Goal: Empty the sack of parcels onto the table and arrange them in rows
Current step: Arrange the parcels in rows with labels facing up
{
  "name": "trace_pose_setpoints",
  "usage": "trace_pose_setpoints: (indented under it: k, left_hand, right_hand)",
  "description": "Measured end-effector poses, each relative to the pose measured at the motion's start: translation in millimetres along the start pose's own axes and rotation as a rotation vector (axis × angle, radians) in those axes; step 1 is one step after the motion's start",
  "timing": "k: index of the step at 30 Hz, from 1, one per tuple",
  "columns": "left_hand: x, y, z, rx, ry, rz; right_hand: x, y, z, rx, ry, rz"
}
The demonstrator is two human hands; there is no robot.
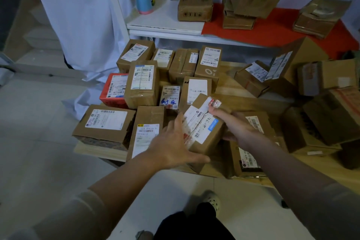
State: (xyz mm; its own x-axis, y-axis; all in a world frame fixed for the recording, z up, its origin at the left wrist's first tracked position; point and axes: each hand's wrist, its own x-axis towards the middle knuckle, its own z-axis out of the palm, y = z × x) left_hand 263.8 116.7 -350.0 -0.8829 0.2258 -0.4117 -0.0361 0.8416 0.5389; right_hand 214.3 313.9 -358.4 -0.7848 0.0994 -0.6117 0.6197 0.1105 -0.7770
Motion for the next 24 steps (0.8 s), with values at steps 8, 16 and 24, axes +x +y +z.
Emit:
trace_pose_setpoints:
  k: [8, 16, 24]
  left_hand:
    - [-5.6, 17.9, 19.8, 0.040, 0.037, -0.145]
    - [14.1, -1.8, 31.2, 0.071, 0.124, -0.311]
    - [21.6, -13.0, 47.2, 0.316, 0.210, -0.226]
  right_hand:
    - [-1.4, -18.1, 16.3, -0.179, -0.118, -0.093]
    - [10.9, 3.5, 39.3, -0.206, -0.199, -0.128]
    - [10.7, 24.5, 44.2, -0.217, -0.233, -0.088]
